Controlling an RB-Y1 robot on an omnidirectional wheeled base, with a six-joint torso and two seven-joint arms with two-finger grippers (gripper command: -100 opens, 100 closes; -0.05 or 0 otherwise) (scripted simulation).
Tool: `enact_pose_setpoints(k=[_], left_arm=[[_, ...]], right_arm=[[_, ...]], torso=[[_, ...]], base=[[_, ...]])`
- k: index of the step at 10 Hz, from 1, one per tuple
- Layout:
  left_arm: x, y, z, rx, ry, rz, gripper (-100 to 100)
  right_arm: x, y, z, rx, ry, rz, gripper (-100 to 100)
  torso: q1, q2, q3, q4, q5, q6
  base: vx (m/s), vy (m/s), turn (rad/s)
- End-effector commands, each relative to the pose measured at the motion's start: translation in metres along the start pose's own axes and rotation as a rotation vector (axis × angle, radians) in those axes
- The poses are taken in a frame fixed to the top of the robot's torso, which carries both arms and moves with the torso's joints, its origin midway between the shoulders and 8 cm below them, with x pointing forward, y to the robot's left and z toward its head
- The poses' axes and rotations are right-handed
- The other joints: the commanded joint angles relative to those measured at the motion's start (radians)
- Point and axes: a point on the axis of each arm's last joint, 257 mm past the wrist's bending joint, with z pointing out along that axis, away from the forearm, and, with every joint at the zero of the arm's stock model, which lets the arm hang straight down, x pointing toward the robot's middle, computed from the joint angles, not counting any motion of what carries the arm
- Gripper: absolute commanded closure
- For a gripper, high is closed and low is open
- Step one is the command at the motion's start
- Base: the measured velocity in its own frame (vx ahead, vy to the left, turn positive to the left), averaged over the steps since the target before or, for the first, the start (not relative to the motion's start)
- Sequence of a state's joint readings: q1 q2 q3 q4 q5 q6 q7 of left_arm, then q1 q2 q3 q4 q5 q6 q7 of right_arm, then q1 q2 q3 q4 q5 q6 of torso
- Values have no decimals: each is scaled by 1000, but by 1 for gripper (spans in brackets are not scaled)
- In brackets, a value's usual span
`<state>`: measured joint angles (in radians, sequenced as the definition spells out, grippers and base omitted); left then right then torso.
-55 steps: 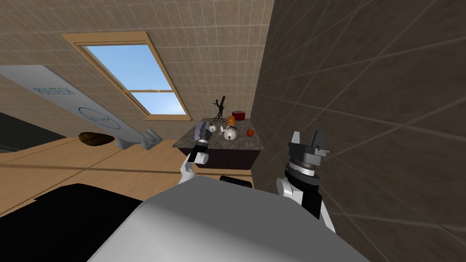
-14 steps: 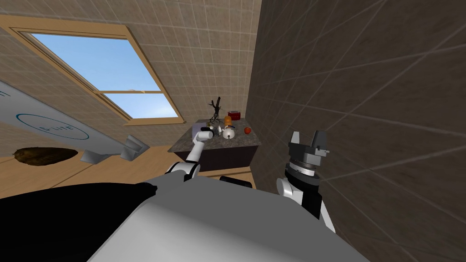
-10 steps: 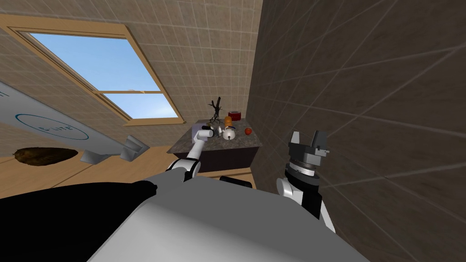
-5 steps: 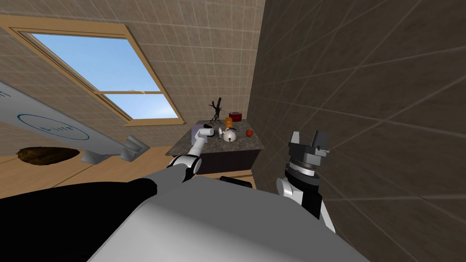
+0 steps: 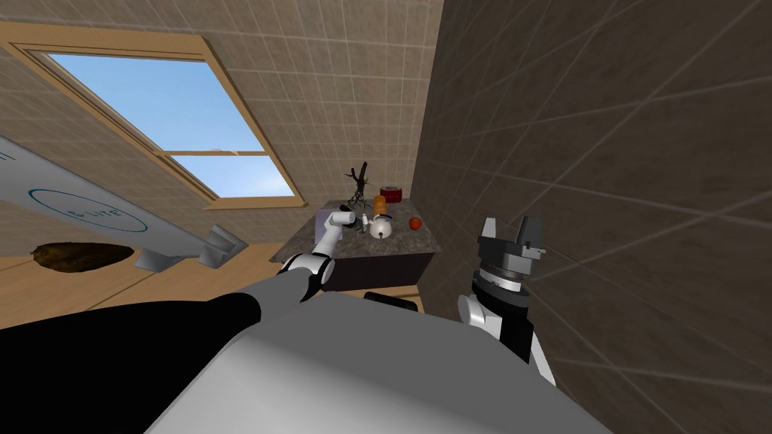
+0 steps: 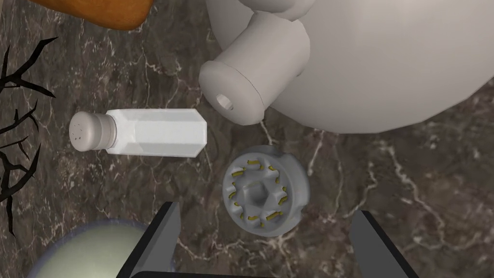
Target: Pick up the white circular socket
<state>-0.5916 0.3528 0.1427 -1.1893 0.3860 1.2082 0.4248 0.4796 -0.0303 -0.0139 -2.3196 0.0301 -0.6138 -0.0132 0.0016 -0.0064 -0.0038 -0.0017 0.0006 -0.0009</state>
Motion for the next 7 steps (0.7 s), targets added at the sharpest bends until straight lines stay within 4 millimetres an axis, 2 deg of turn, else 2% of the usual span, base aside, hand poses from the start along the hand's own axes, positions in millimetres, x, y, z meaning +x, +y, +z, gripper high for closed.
enact_pose_setpoints(k=[1, 2, 3, 4, 6, 7], left_arm=[[-5, 10, 3, -37, -20, -8, -100], [-2, 5, 2, -22, -12, -5, -100], [-3, 6, 2, -26, -14, -6, 0], [-5, 11, 9, -24, -14, -6, -100], [-6, 12, 10, -25, -15, -7, -100], [-5, 12, 10, -23, -15, -6, 100]], right_arm=[[0, 0, 0, 0, 0, 0, 0], [0, 0, 0, 0, 0, 0, 0], [0, 0, 0, 0, 0, 0, 0], [0, 0, 0, 0, 0, 0, 0], [0, 0, 0, 0, 0, 0, 0], [0, 0, 0, 0, 0, 0, 0]], torso=[[0, 0, 0, 0, 0, 0], [0, 0, 0, 0, 0, 0], [0, 3, 1, 0, 0, 0], [-1, 5, 3, 1, 0, 0], [-1, 3, 2, 1, 0, 0], [-1, 4, 2, 1, 0, 0]], base=[[83, 20, 19], [38, 10, 2], [7, 2, 0], [27, 3, -11], [42, 0, -9], [0, 0, 0]])
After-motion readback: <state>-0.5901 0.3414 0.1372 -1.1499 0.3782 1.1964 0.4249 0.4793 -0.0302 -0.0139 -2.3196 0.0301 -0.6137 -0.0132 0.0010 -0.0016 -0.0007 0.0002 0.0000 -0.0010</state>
